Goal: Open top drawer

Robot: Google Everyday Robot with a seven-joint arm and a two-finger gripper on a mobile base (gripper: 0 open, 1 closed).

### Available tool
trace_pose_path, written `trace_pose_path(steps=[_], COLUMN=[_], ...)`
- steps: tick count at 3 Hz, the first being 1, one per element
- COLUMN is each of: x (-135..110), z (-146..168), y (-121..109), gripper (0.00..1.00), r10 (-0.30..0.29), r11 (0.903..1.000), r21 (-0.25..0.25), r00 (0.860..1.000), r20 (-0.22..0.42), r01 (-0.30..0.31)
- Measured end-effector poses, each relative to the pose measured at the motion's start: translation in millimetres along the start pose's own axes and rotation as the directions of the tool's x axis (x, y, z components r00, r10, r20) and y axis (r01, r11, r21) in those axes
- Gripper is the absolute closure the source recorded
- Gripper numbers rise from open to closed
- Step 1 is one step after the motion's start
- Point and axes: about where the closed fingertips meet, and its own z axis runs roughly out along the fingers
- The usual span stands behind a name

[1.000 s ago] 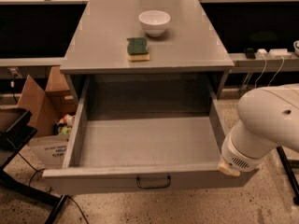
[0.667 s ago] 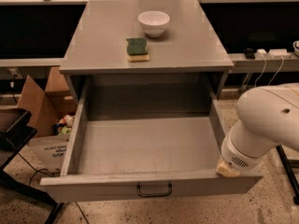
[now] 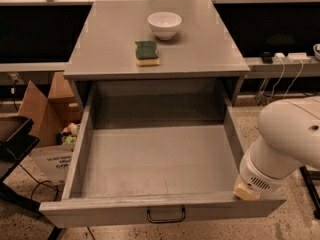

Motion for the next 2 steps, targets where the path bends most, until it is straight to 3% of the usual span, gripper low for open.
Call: trace_pose_path(steps=[1,2], x=[0,0], z=[0,-21], y=[0,-5], gripper=[0.58,0.27], r10=[0.0,-0.013], r11=[1.0,0.9988], r21=[0.001,0.046], r00=[1.0,1.0], r20=[0.0,0.009], r01=[0.0,0.012])
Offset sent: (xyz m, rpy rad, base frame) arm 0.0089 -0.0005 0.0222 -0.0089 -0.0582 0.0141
